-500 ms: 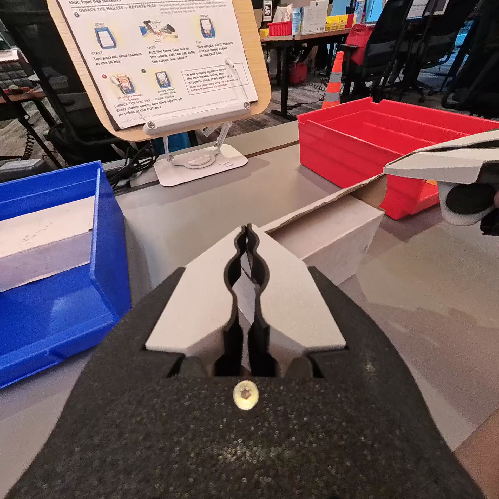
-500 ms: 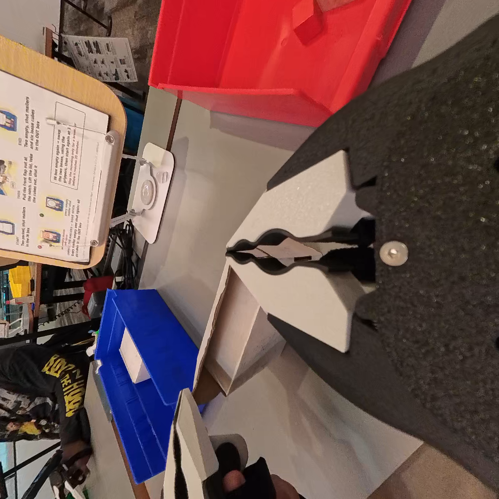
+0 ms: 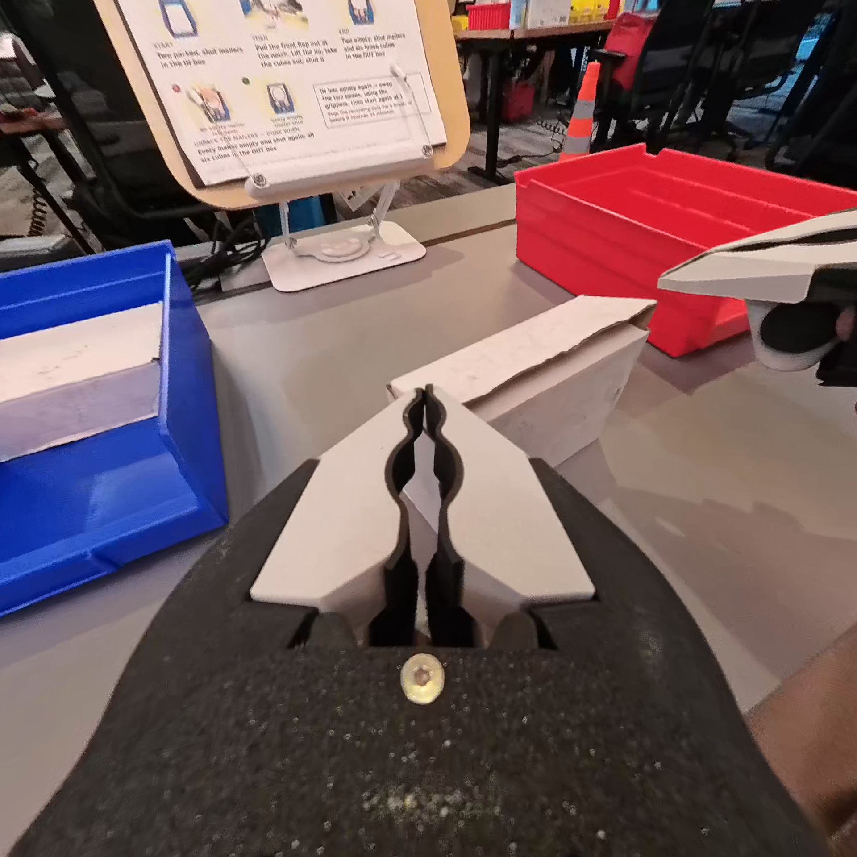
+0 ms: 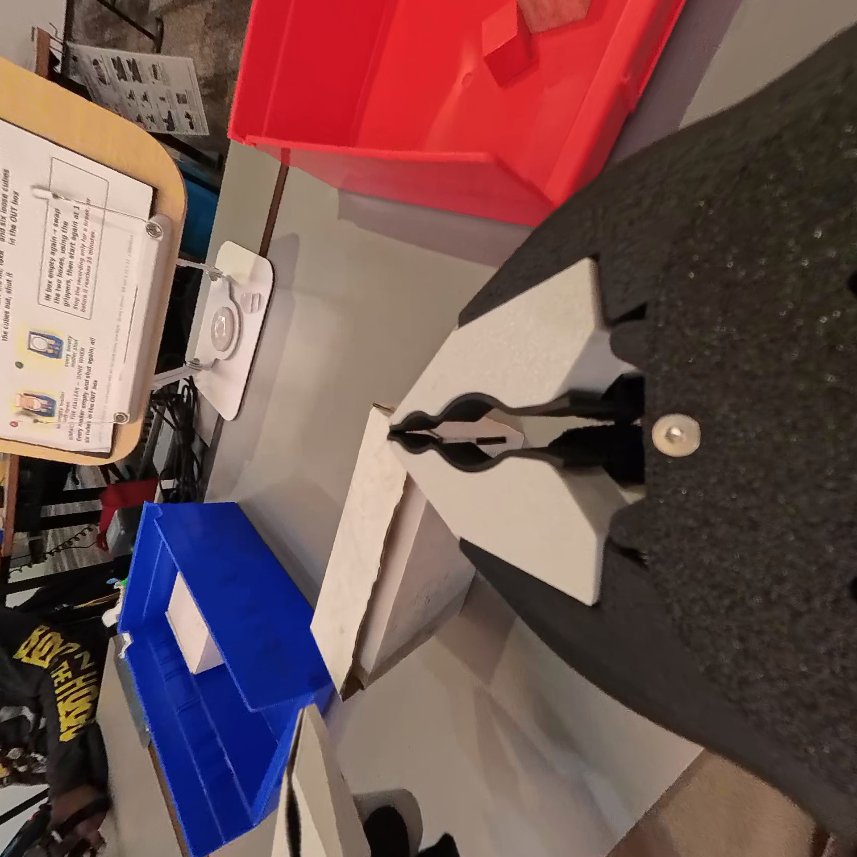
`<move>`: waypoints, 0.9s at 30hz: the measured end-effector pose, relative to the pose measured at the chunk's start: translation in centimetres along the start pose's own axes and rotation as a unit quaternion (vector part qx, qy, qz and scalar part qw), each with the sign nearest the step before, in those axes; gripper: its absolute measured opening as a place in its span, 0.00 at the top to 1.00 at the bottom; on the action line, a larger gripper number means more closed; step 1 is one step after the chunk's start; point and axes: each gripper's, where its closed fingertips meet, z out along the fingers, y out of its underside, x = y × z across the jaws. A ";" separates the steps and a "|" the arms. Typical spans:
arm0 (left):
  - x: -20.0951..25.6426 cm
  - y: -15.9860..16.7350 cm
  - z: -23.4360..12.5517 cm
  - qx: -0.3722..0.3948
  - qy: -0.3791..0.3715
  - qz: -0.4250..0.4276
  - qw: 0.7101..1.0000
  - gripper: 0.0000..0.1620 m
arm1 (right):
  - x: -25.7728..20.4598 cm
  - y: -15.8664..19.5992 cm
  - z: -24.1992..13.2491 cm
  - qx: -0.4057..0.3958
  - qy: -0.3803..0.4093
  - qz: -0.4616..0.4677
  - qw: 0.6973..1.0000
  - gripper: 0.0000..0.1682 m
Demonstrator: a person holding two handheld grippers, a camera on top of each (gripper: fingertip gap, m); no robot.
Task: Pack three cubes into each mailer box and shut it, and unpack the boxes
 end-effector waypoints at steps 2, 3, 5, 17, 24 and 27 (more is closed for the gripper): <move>0.1 0.4 0.1 -0.008 0.002 0.000 1.000 1.00 | -0.1 0.3 0.1 -0.004 -0.003 0.003 1.000 1.00; 0.0 0.6 0.2 -0.015 0.000 0.003 1.000 1.00 | 0.0 0.5 0.2 -0.009 -0.001 0.002 1.000 1.00; 0.2 1.1 0.5 -0.025 0.008 -0.002 1.000 1.00 | 0.1 0.6 0.3 -0.012 -0.003 0.000 1.000 1.00; 0.5 1.8 0.4 -0.039 0.007 0.019 0.999 1.00 | -0.1 1.6 0.6 -0.032 -0.014 0.008 0.999 1.00; 0.5 2.5 0.7 -0.049 -0.002 0.043 0.998 1.00 | -0.1 2.7 0.9 -0.051 -0.037 0.066 0.996 1.00; 0.5 2.5 0.7 -0.054 0.013 0.008 0.998 1.00 | -0.1 2.8 0.9 -0.058 -0.051 0.084 0.993 1.00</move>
